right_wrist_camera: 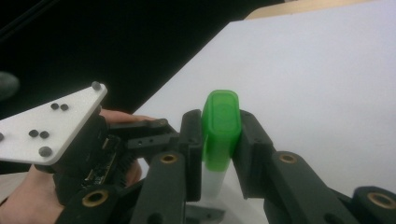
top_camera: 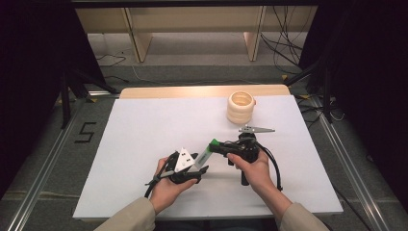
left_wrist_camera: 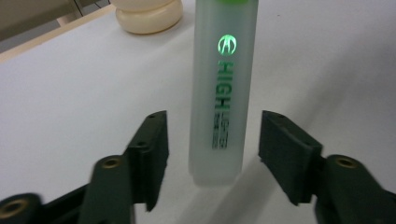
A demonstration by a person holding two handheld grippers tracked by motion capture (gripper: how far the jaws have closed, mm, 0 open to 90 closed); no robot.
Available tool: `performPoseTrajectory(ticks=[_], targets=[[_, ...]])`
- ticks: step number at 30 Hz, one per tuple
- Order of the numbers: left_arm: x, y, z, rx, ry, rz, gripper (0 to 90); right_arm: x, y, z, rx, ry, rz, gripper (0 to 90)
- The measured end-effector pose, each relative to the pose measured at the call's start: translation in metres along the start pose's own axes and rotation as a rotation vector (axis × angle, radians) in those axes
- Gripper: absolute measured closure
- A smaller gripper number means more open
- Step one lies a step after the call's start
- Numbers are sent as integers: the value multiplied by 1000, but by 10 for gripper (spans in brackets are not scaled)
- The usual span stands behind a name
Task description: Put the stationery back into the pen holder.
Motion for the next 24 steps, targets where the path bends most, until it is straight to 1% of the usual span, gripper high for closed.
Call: performPoseTrajectory(ticks=[1,2,3,5,6,8,11,12,18,19,23,24], targets=[[-1,2,1,-8,8,6,388,0,0,0,0,0,0,750],[-2,4,2,-11,13,-1,309,1,3,-4,12,11,8,750],[-4,6,4,-19,14,-10,309,1,3,-4,12,11,8,750],[-7,11,6,-20,23,-22,252,2,5,-7,23,18,17,750],[-8,14,7,-23,26,-25,219,2,6,-9,28,18,20,750],[-12,21,8,-21,31,-22,181,4,10,-13,39,26,33,750],[-14,26,10,-20,36,-23,172,5,11,-15,45,34,41,750],[-15,28,11,-21,44,-22,170,5,12,-16,47,34,44,750],[-21,41,20,-25,62,-26,168,8,15,-21,59,43,66,750],[-21,43,21,-23,70,-27,169,9,16,-22,63,49,73,750],[-25,52,28,-31,74,-38,172,12,18,-27,74,67,98,750],[-26,53,30,-31,76,-42,173,14,19,-29,80,78,114,750]])
Point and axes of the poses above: each handheld gripper's, and its own axes: y roughly backward along the jaws, z roughly out of its underside, x roughly to its right, the point moved 10 cm from there along -y, roughly forward along the jaws, and after that the axes turned 9 degrees about -y, right-handed, at the moved point
